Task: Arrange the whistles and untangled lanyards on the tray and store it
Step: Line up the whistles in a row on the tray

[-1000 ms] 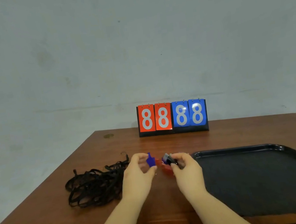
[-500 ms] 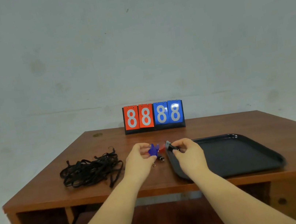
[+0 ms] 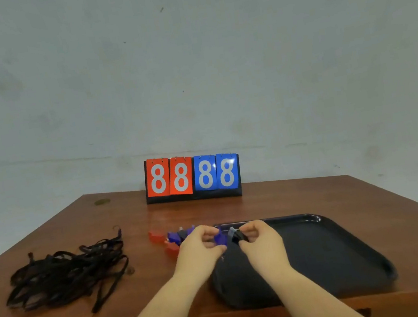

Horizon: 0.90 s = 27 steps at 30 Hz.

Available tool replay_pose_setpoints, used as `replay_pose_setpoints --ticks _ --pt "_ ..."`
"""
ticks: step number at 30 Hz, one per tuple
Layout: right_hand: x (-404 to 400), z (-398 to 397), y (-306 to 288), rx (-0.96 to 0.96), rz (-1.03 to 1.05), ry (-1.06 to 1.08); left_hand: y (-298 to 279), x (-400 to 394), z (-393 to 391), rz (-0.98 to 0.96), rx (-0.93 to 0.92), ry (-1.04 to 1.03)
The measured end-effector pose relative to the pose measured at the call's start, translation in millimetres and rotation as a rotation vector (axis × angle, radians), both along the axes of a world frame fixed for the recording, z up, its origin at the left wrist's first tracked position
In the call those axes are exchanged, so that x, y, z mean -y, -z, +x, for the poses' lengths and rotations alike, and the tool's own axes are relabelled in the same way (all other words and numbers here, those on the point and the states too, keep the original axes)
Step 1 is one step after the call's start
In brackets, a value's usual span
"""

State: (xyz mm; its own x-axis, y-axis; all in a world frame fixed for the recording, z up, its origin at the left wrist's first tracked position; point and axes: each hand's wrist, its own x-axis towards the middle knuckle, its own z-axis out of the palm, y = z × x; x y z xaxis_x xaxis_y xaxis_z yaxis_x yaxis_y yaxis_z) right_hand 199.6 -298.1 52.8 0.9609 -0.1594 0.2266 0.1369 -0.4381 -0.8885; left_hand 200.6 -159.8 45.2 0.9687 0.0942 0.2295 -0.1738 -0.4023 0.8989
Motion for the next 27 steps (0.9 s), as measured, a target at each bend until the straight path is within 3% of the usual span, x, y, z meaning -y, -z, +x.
replay_pose_setpoints --ticks 14,27 --pt "6.8 97.5 7.6 -0.167 -0.259 -0.033 16.3 7.9 83.2 0.534 0.033 -0.176" --pt "4.6 95.2 31.8 -0.113 -0.294 0.034 31.8 -1.0 91.9 0.664 0.114 -0.119"
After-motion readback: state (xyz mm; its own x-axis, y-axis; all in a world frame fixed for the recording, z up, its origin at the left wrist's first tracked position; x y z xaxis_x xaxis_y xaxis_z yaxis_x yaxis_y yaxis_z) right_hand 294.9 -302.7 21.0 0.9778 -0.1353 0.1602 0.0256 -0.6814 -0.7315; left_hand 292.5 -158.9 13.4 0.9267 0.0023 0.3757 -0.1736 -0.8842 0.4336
